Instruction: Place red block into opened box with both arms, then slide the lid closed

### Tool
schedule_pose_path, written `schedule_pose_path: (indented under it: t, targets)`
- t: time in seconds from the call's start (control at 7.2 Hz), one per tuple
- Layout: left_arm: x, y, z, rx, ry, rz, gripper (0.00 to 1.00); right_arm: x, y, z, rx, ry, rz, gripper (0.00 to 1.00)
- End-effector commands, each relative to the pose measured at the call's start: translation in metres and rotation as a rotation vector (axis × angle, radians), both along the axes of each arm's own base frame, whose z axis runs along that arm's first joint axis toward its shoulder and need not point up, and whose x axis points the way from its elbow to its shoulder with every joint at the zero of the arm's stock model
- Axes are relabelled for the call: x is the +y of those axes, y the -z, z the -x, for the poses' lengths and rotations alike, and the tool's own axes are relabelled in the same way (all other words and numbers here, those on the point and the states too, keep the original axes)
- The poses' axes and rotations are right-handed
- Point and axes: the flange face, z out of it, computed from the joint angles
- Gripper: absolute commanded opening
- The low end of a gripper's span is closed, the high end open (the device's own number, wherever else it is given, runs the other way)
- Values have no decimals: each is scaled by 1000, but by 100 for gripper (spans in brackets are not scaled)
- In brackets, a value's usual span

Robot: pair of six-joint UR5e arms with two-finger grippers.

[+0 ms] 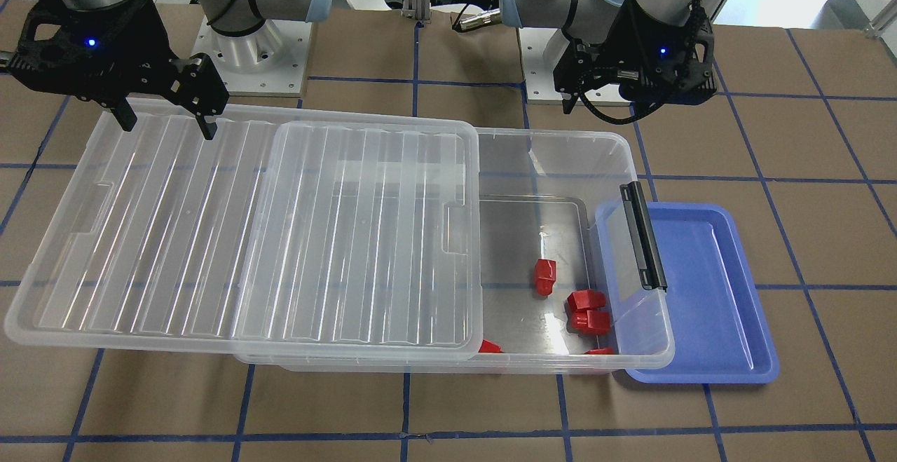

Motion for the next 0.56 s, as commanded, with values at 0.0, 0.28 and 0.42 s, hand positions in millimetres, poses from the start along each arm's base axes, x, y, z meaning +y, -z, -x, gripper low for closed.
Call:
schedule_pose_path:
  t: [0.0,0.28,0.42]
  targets:
    - [0,-1,-1,0,-1,2,100,0,0,1,0,2,0,100]
    - [1,0,0,2,-1,-1,100,0,0,1,0,0,0,100]
    - [2,0,0,2,-1,-7,100,-2,-1,11,9,-25,-2,100]
